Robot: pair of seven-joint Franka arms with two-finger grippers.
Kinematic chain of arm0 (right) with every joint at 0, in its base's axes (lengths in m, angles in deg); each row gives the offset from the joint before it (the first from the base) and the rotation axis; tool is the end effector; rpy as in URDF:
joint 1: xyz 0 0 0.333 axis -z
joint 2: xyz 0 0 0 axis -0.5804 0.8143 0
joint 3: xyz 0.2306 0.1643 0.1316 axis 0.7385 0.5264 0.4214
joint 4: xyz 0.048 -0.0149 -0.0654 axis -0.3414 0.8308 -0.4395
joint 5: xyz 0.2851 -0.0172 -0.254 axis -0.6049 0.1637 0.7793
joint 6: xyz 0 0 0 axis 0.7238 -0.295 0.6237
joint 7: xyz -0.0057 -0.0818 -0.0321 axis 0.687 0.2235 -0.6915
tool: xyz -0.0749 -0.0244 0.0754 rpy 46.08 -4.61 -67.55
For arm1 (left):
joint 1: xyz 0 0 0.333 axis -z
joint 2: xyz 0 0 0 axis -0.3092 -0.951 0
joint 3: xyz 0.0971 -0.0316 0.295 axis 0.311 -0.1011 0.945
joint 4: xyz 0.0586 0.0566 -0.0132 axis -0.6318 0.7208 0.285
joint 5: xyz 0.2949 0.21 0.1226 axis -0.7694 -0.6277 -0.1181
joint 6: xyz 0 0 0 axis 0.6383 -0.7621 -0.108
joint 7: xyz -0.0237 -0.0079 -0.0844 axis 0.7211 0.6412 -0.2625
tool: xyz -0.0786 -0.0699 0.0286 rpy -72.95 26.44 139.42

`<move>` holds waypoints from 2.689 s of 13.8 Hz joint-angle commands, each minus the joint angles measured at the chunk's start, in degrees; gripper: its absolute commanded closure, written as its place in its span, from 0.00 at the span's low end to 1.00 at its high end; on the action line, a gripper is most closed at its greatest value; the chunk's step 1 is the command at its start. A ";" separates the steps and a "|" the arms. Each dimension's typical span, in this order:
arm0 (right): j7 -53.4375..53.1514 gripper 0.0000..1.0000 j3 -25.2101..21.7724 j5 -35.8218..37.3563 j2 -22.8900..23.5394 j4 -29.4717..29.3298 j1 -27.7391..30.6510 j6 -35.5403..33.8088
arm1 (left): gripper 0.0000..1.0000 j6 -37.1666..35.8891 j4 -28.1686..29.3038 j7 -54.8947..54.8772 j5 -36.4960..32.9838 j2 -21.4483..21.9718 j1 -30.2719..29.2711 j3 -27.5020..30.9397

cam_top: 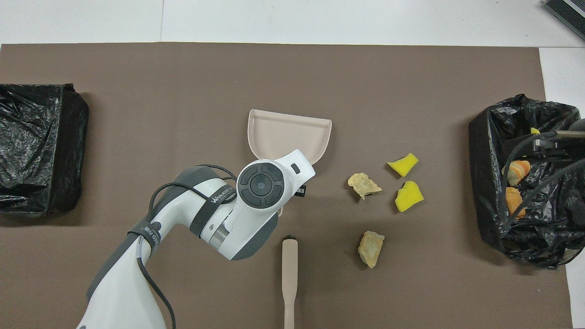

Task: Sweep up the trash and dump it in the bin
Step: 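Drag the dustpan with the left gripper toward the nearer bag, then reach the right gripper toward the brush handle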

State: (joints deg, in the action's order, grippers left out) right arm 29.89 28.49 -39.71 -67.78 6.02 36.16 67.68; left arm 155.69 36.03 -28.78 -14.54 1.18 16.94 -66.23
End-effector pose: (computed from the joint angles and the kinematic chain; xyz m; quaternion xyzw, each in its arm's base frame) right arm 0.5300 -0.0115 0.6120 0.9976 -0.0694 -0.0034 0.0022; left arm 0.4751 -0.4002 0.3468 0.9892 -0.1348 0.0535 0.0210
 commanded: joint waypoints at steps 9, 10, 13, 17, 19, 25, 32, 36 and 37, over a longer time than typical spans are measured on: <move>-2.27 0.00 0.06 -1.50 -1.61 2.24 -0.16 1.30 | 1.00 -8.92 -0.25 -46.43 -2.75 6.56 -11.55 1.36; -2.18 0.00 -0.03 -1.58 -1.61 2.24 -0.16 0.78 | 1.00 -9.53 0.10 -51.35 -3.71 7.53 -13.22 1.36; -2.35 0.00 -0.03 -1.50 -1.69 2.24 -0.16 0.34 | 1.00 -10.69 1.15 -71.54 -6.34 9.64 -17.53 1.36; -2.53 0.00 -0.03 -1.23 -2.48 3.29 -0.42 0.16 | 1.00 -10.77 6.67 -89.14 -7.32 13.77 -21.31 1.28; -2.70 0.00 0.58 -1.23 -3.01 5.05 -0.68 0.33 | 1.00 -11.03 8.70 -94.97 -7.32 14.91 -22.11 1.28; -8.12 0.00 0.85 -1.67 -3.10 13.74 -9.63 4.36 | 1.00 -11.38 13.28 -101.32 -7.24 17.12 -25.01 1.28; -31.05 0.00 0.85 -7.11 -2.48 27.10 -28.16 18.95 | 1.00 -12.00 15.48 -101.23 -7.24 17.21 -26.95 1.28; -48.08 0.00 0.85 -8.79 -2.57 34.65 -42.83 28.60 | 1.00 -10.51 17.41 -96.84 -7.24 17.20 -26.51 1.28; -52.49 0.00 0.85 -8.79 -1.96 36.07 -46.79 31.59 | 1.00 -10.33 17.68 -96.84 -7.24 17.29 -26.42 1.28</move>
State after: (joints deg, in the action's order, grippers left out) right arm -15.74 29.79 -47.68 -68.84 37.75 -5.04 93.98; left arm 144.34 50.44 -126.83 -20.70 16.39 -9.23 -64.44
